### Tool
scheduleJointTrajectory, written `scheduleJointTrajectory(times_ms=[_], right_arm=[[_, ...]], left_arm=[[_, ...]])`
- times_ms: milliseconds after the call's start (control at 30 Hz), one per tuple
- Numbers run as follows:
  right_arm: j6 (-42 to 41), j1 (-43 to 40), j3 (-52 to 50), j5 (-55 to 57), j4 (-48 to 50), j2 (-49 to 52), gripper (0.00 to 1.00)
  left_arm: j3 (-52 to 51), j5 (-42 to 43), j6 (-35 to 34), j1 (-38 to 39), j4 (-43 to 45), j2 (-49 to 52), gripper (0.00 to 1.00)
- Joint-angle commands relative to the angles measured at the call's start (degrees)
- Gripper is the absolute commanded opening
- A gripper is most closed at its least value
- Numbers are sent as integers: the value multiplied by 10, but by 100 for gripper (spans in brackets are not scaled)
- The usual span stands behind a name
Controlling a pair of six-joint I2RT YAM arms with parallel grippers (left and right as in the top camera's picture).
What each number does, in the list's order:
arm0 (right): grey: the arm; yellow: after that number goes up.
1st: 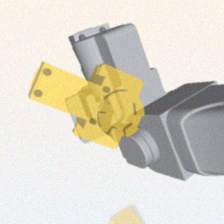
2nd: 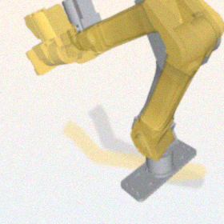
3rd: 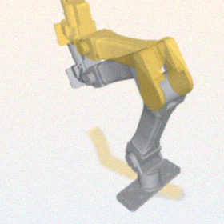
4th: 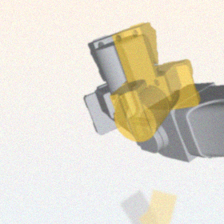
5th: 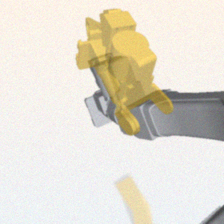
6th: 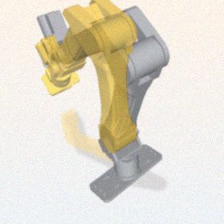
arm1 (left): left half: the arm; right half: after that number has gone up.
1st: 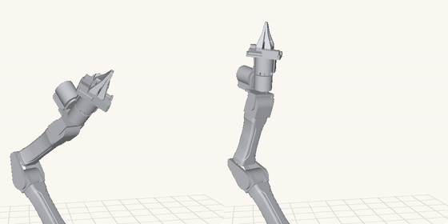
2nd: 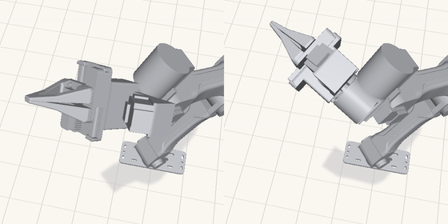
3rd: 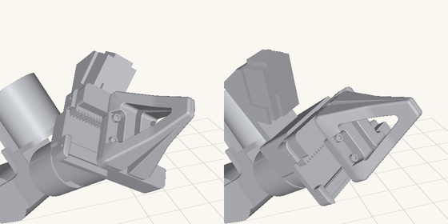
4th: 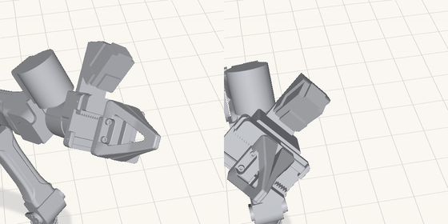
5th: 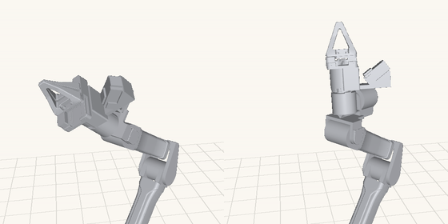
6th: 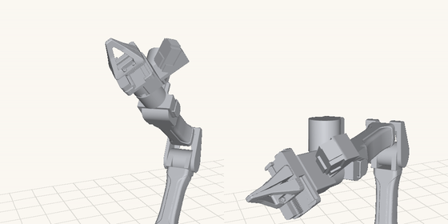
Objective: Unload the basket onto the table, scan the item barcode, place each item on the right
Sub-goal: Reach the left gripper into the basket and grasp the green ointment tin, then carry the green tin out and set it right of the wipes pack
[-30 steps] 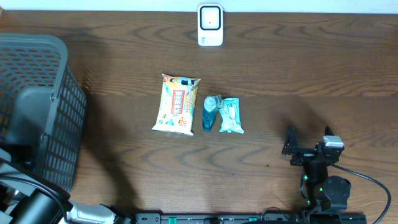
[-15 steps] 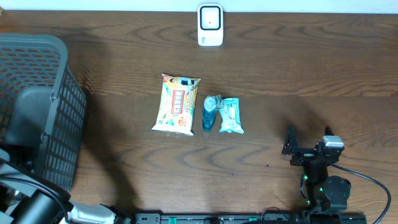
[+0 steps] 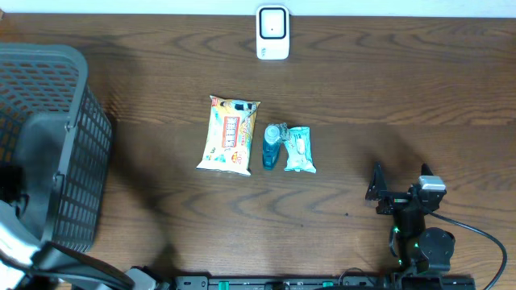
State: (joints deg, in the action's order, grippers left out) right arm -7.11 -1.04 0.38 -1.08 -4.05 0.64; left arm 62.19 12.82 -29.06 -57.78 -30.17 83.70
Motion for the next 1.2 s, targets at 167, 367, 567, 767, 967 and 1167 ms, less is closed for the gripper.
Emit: scheduleJointTrajectory(times_ms=[167,367,567,767,967,1167], right_arm=[[5,11,-1,3,-2,-3,99],[5,11,-1,3,-2,-3,99],[5,11,-1,3,-2,-3,99],[5,11,-1,3,-2,-3,99],[5,11,-1,3,-2,-3,99],[5,11,-1,3,-2,-3,99]], left_arm=[[35,191,-92,69,68,-141,63],[35,221,-127,200,189,-237,63],[35,195,-144,407,269,-269,63],[35,76,-123,635,291,-218,63],[35,10,-115,824,386,-99,63],[39,10,-112,940,472,49,63]])
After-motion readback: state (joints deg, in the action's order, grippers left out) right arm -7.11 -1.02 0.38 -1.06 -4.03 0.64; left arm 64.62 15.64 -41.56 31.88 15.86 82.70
